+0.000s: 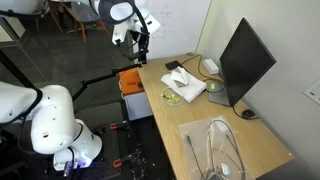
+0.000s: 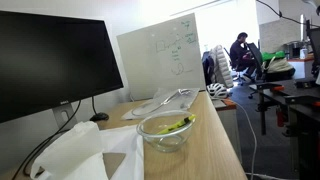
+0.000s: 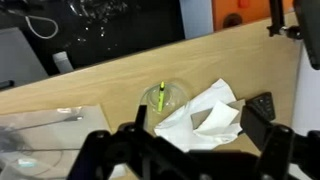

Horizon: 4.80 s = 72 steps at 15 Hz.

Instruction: Move the glass bowl to the left side of the desk

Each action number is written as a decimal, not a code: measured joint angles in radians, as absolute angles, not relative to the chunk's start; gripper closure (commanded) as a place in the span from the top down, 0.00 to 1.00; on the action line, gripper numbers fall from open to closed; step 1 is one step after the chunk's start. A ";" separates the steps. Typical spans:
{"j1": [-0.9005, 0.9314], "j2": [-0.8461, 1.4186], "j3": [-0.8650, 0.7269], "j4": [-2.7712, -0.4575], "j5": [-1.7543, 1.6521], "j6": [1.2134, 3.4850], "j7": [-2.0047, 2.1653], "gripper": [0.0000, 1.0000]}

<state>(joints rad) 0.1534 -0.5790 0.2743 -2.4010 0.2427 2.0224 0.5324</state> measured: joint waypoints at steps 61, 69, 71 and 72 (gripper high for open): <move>0.103 0.532 0.088 -2.137 0.374 2.593 0.250 0.01; 0.115 0.544 0.079 -2.105 0.354 2.593 0.267 0.03; 0.112 0.544 0.075 -2.104 0.354 2.596 0.267 0.03; 0.110 0.544 0.073 -2.104 0.354 2.600 0.267 0.03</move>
<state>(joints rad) 0.1101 0.5444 0.0725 -2.1036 0.3540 2.6003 0.2673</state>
